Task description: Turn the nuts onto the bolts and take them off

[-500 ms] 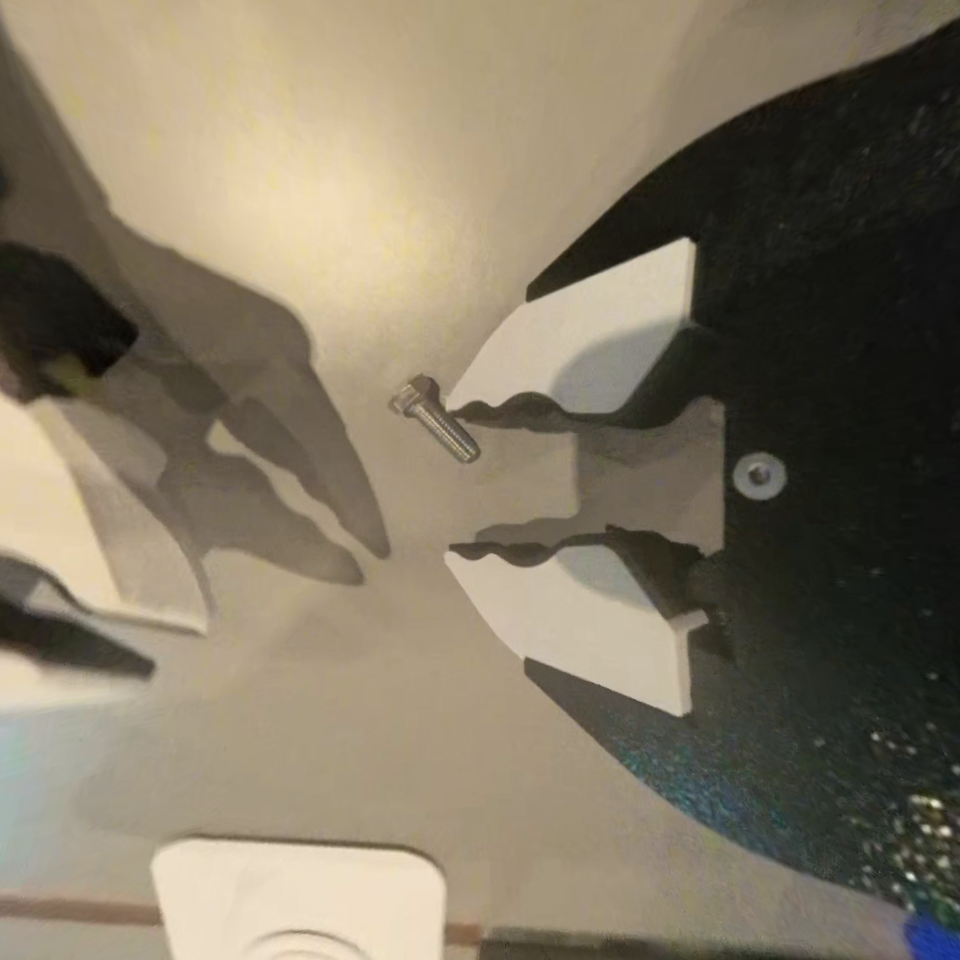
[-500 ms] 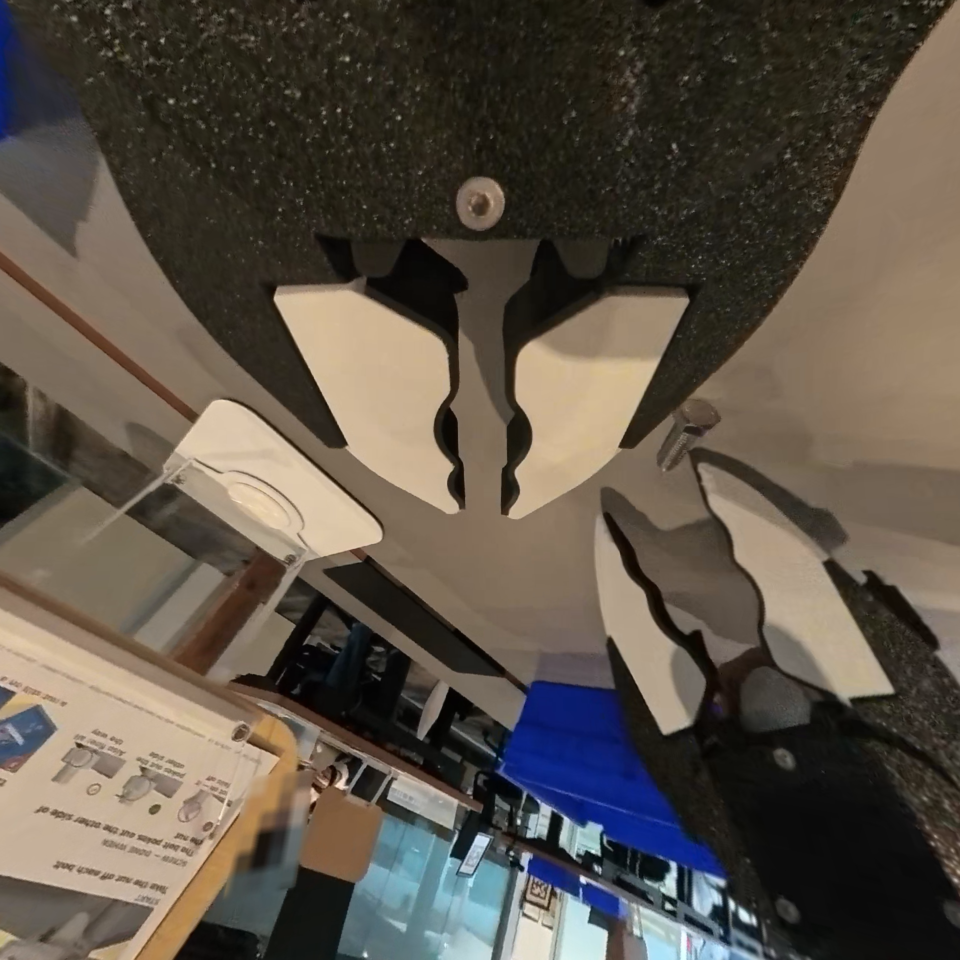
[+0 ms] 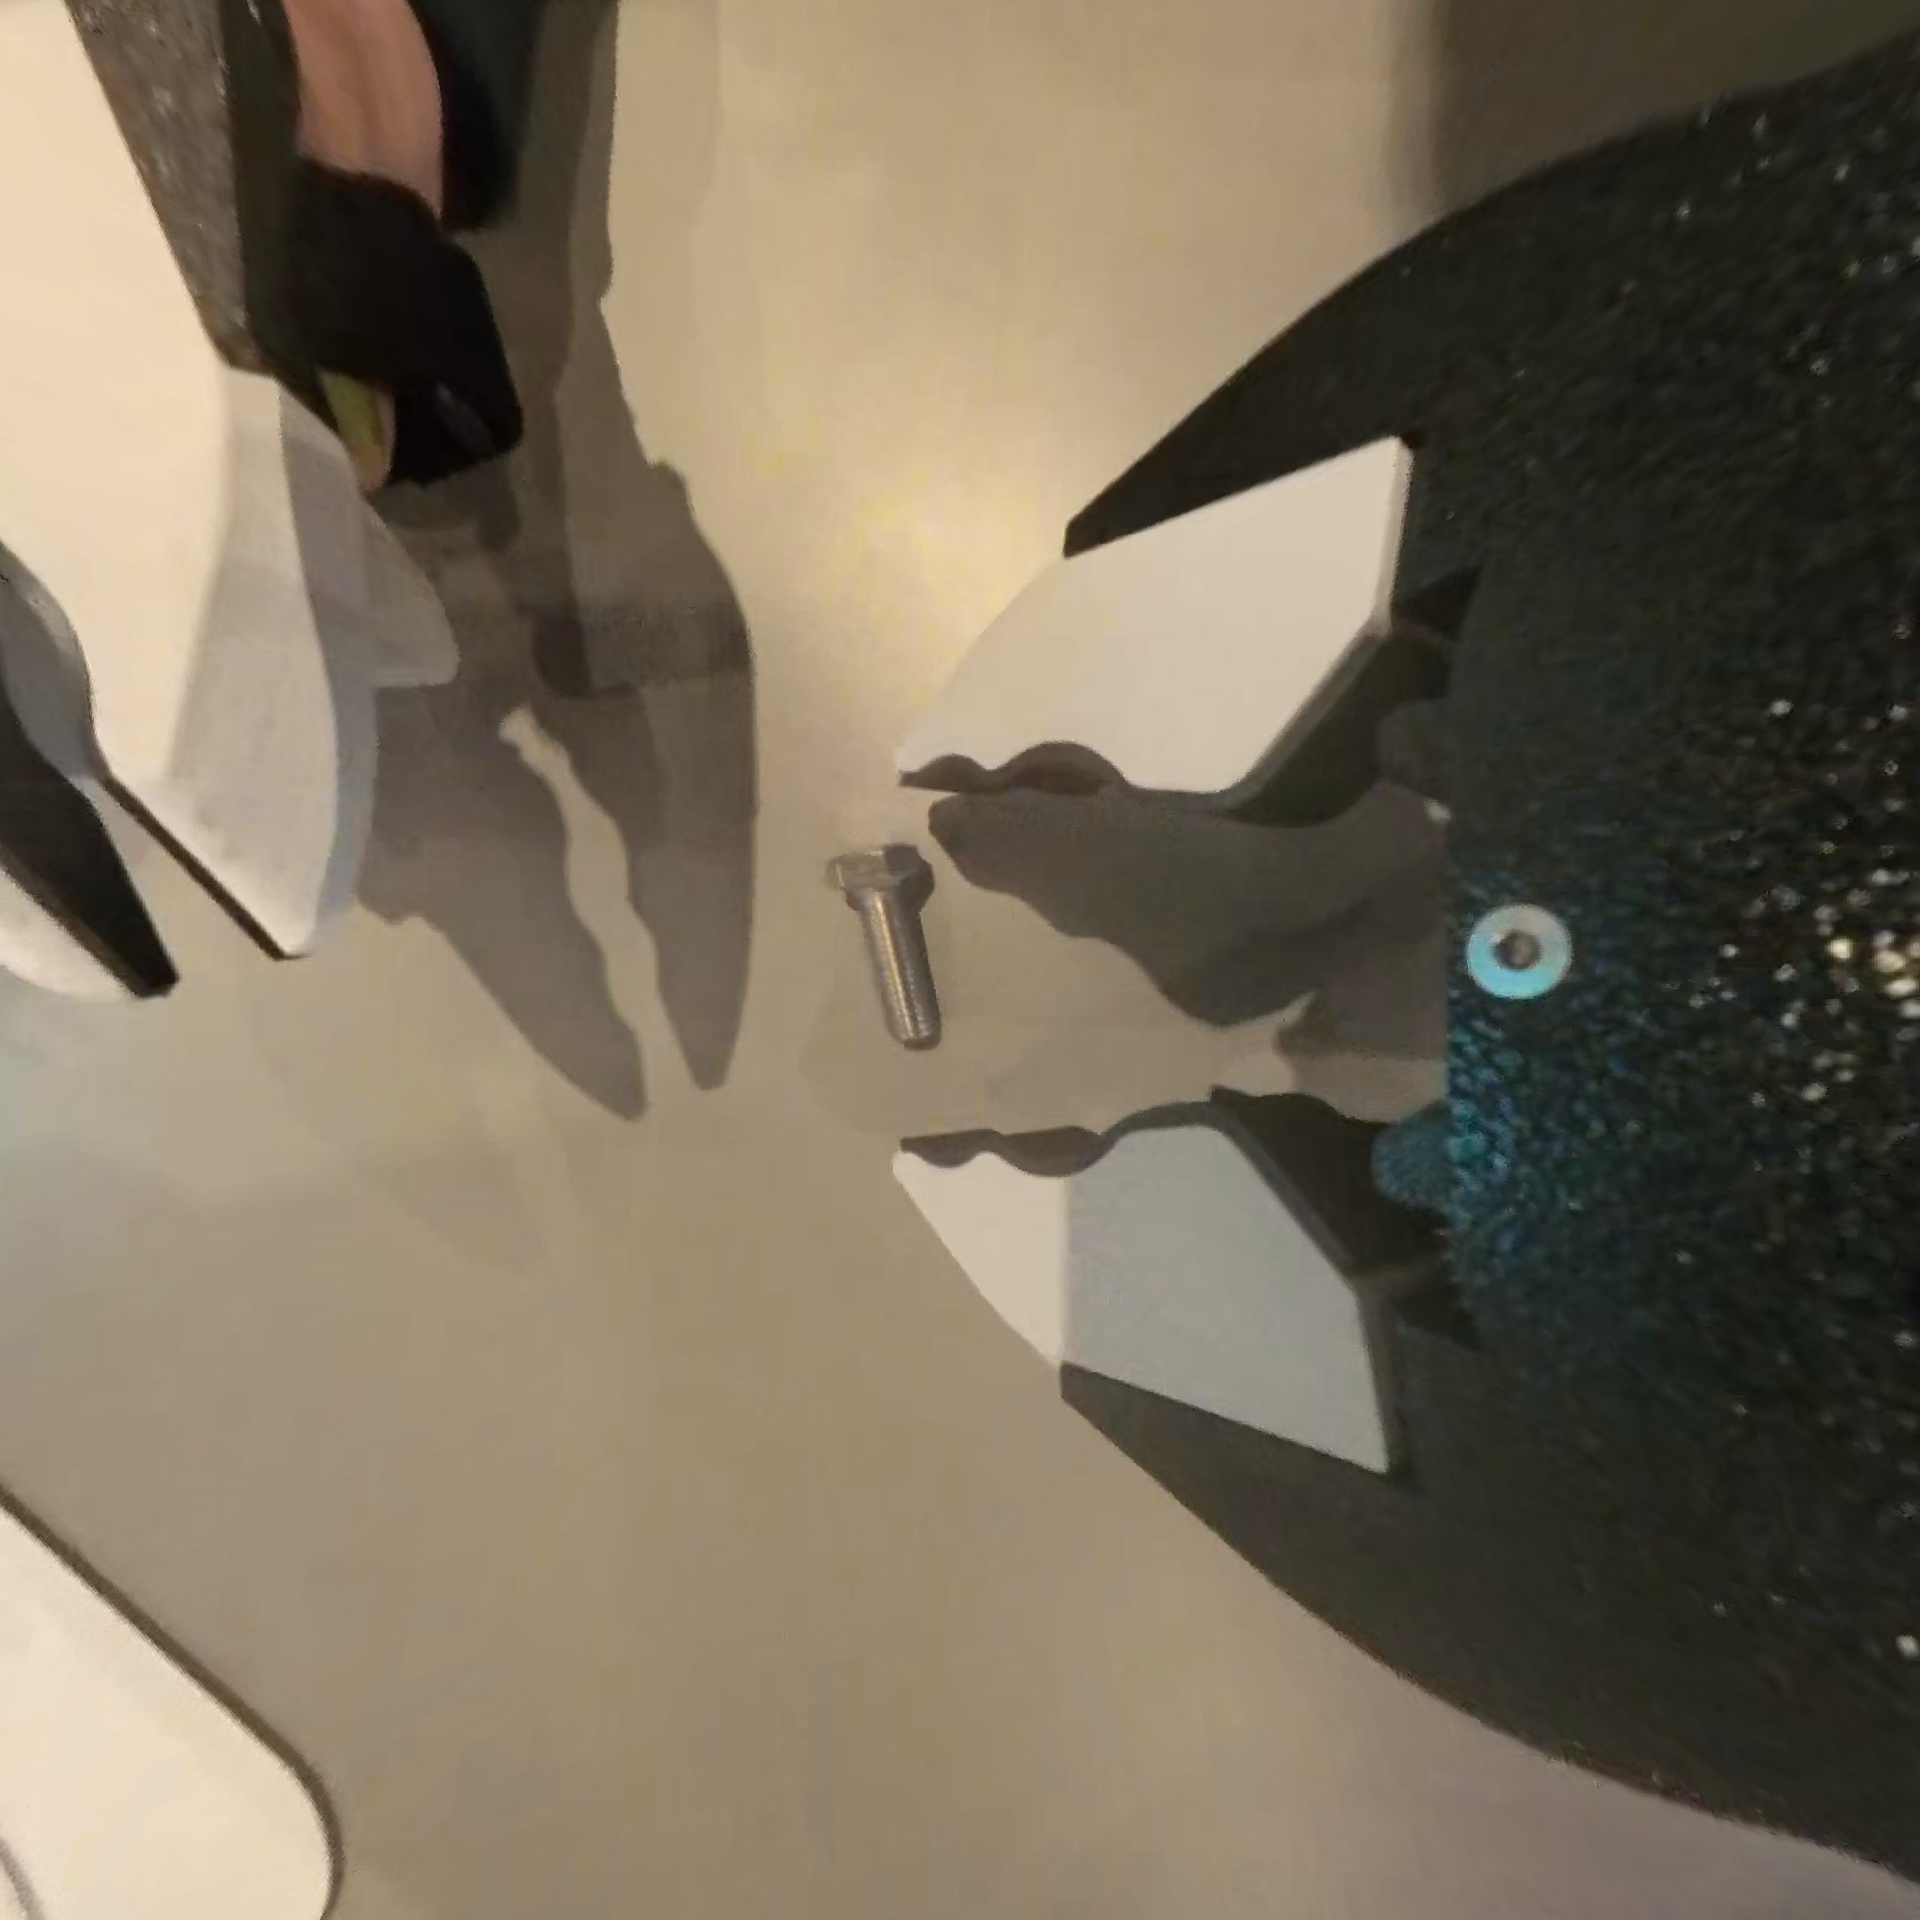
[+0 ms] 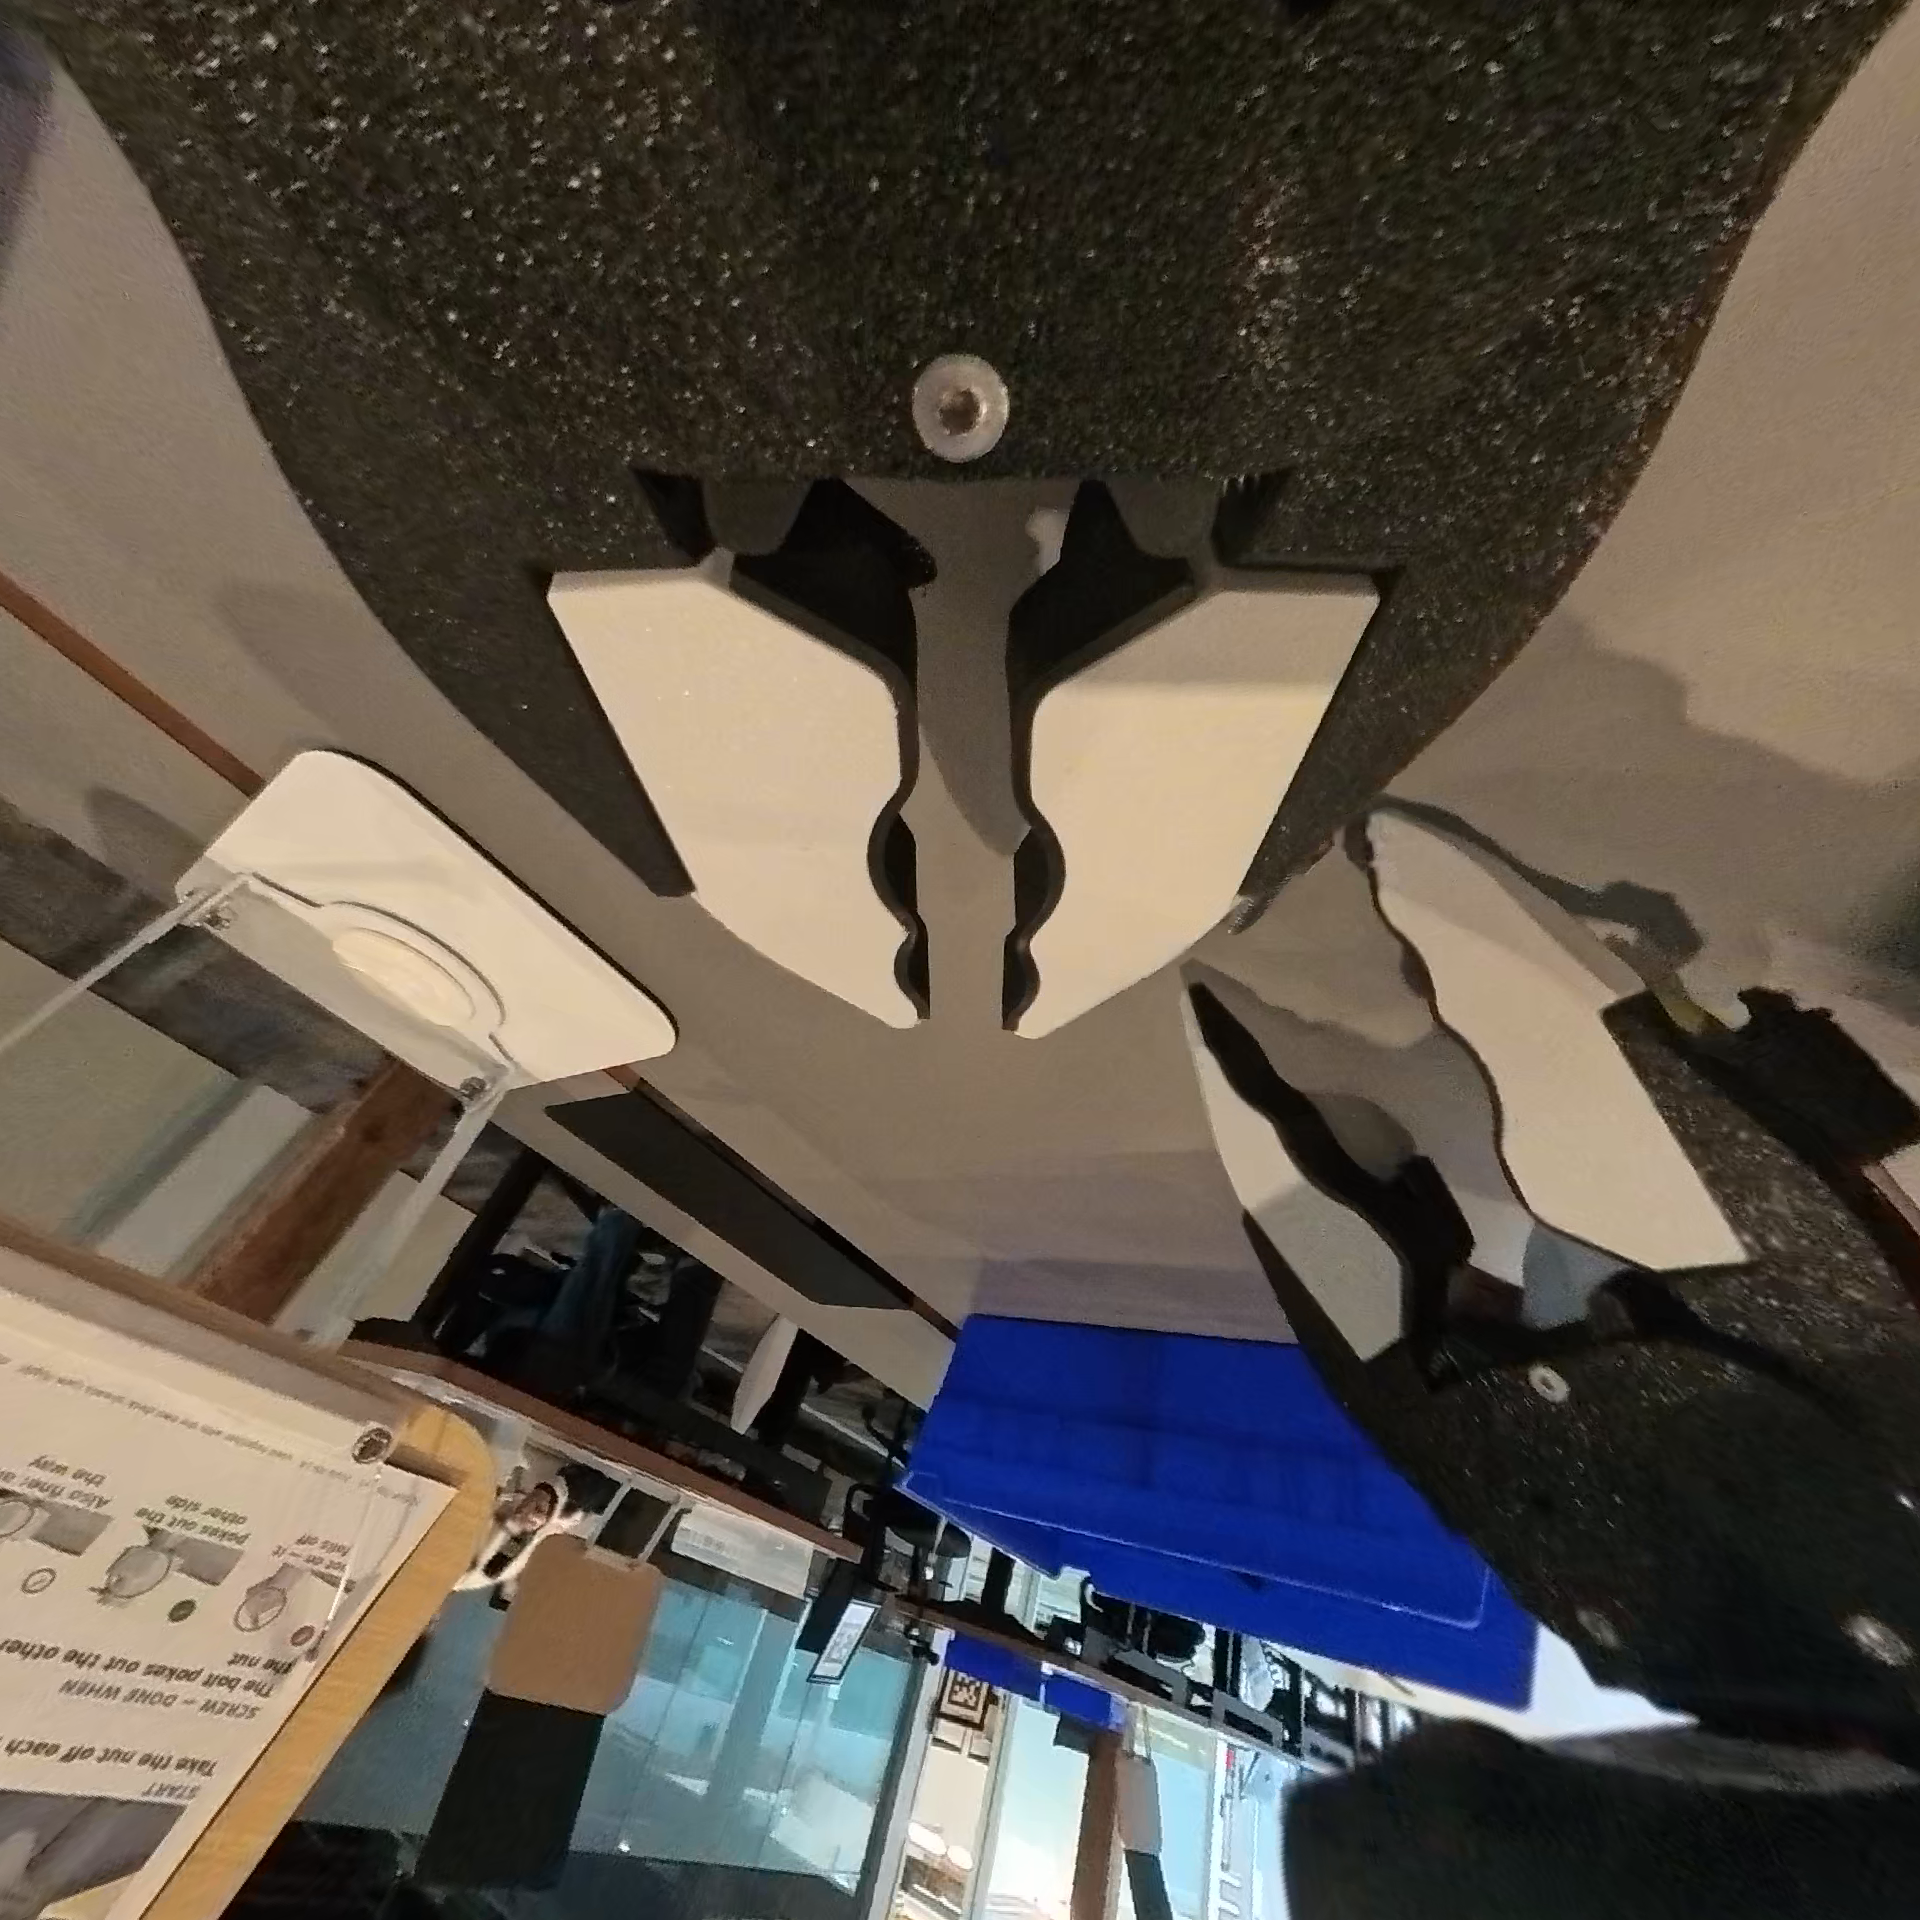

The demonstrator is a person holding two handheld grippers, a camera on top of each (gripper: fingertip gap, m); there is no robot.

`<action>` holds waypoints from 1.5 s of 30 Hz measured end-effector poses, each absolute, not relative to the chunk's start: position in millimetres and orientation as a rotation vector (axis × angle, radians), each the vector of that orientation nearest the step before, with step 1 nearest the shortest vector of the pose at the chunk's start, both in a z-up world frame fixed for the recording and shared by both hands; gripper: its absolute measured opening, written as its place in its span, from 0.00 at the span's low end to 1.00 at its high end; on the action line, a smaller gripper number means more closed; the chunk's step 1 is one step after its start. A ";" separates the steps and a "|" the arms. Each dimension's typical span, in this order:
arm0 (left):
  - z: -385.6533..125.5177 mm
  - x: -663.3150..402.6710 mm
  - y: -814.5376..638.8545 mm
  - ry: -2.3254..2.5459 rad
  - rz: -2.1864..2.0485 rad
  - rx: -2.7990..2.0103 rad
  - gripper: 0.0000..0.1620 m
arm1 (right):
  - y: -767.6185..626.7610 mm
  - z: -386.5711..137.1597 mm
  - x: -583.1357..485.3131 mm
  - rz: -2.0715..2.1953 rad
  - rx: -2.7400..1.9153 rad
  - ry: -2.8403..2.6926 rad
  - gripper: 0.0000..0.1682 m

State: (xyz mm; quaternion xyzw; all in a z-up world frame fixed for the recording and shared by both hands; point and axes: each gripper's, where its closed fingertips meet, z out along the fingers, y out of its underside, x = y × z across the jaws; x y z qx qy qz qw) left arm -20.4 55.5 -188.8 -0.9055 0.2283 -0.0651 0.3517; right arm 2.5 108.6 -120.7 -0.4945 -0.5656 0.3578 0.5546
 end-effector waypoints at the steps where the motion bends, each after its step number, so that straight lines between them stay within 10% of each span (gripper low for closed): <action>1: -190.3 -18.1 56.7 0.583 -0.188 -2.357 0.39 | 109.1 -120.9 2.7 0.850 -1.173 -1.334 0.08; 10: -189.3 -34.9 60.5 0.608 -0.078 -2.381 0.35 | 108.5 -119.8 3.9 0.861 -1.169 -1.329 0.08; 21: -53.6 -259.6 -22.6 0.444 0.435 -2.241 0.21 | 109.7 -120.6 3.7 0.826 -1.165 -1.332 0.08; 45: -185.2 -370.4 -42.4 1.010 0.012 -2.765 0.20 | 160.9 -123.6 17.5 0.525 -1.319 -1.132 0.08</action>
